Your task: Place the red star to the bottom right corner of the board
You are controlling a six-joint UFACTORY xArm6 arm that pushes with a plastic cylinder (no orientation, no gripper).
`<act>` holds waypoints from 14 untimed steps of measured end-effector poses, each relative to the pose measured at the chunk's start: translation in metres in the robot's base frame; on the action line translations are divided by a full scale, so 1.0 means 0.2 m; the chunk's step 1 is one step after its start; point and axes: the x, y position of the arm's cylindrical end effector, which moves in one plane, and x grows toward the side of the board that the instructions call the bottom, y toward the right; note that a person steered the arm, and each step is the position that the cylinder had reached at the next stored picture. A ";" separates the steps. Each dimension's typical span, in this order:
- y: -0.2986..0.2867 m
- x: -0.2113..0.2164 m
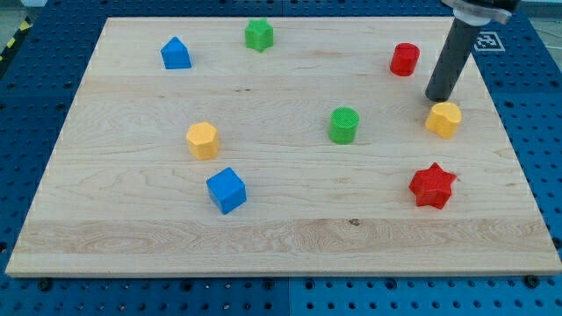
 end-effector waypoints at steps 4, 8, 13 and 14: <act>-0.24 0.21; -0.29 0.46; -0.37 0.65; -0.34 0.65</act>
